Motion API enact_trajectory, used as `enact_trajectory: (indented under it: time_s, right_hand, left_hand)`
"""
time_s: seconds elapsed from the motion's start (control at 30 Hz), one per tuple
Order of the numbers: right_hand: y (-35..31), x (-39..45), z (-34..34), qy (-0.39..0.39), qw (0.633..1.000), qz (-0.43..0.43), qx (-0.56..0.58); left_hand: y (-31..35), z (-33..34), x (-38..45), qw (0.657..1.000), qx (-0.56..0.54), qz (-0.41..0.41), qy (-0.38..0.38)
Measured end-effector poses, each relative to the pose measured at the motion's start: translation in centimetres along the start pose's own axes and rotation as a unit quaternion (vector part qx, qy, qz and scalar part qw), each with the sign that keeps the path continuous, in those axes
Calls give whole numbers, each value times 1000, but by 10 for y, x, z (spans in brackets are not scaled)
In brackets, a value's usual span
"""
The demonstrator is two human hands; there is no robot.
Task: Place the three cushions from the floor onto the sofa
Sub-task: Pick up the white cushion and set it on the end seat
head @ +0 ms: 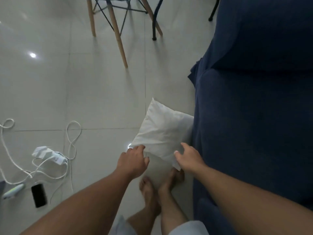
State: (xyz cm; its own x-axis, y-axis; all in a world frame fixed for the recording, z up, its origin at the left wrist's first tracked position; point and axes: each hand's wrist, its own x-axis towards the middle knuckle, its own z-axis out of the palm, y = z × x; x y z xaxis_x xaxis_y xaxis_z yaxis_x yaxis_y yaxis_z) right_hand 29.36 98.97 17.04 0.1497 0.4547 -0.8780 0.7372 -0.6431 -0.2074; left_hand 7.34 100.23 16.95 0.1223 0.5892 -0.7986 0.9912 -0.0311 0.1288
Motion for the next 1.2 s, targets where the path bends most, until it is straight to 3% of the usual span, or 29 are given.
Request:
enact_trajectory:
  time_s: [0.13, 0.37, 0.5, 0.67, 0.73, 0.83, 0.93, 1.03, 1.07, 1.13, 1.2]
  right_hand:
    - [15, 42, -4, 10, 997, 38, 61]
    - [39, 141, 37, 16, 982, 100, 157]
    - [51, 204, 78, 48, 956, 144, 252]
    - [76, 265, 112, 163, 895, 226, 349]
    - [86, 285, 122, 185, 872, 255, 375]
    - [97, 303, 135, 163, 855, 268, 412]
    - [91, 297, 139, 104, 853, 253, 444]
    - [83, 277, 142, 69, 872, 225, 428]
    - [78, 266, 139, 68, 881, 217, 415]
    - [68, 245, 132, 79, 901, 190, 383]
    - [52, 225, 121, 86, 912, 160, 368]
  left_hand:
    - [13, 13, 40, 997, -62, -37, -14]
    - [20, 50, 134, 997, -60, -21, -44]
    - [10, 81, 203, 997, -70, -14, -33]
    - [-5, 113, 283, 993, -110, -14, 30]
    - [-6, 111, 309, 978, -185, -49, 87]
    - [-17, 134, 342, 925, -338, -158, 77]
    - [-86, 275, 325, 863, -402, -285, 113]
    - [-103, 364, 272, 838, -445, -296, 113]
    - [-101, 361, 263, 834, -458, -283, 125]
    - [-100, 346, 251, 817, -454, -279, 219]
    - [-99, 287, 241, 825, -454, -255, 221]
